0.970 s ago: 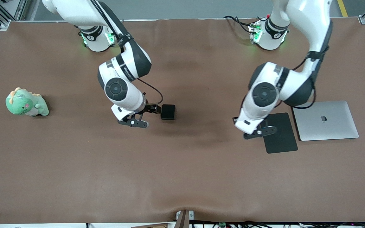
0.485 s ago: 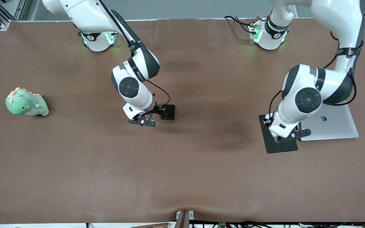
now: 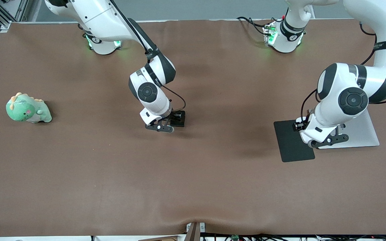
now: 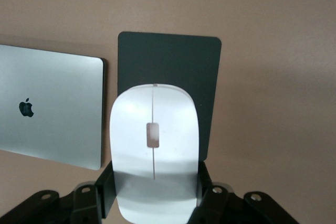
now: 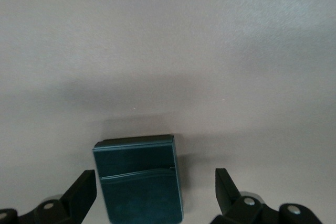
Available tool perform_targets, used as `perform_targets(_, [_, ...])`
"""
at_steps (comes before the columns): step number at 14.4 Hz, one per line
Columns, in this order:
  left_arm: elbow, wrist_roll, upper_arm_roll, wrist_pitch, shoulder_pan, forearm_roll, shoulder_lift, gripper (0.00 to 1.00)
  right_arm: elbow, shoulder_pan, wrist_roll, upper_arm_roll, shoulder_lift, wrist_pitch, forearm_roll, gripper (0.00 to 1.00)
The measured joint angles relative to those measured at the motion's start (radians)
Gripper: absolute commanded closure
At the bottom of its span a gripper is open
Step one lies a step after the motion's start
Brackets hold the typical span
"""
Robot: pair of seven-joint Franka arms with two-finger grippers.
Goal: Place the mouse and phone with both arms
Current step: 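Grasp the phone with the right gripper while the left gripper holds the mouse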
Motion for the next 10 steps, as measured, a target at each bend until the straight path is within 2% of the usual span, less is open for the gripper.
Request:
perform_targets(9, [-0.041, 0.058, -0.002, 0.007, 0.04, 0.0, -0.015, 1.0, -0.002, 0.022, 0.0, 0.026, 0.052, 0.087, 0.0, 0.0])
perform_targets(10, [-0.048, 0.058, -0.004, 0.017, 0.04, 0.0, -0.015, 1.0, -0.002, 0.023, 0.0, 0.03, 0.053, 0.087, -0.003, 0.05])
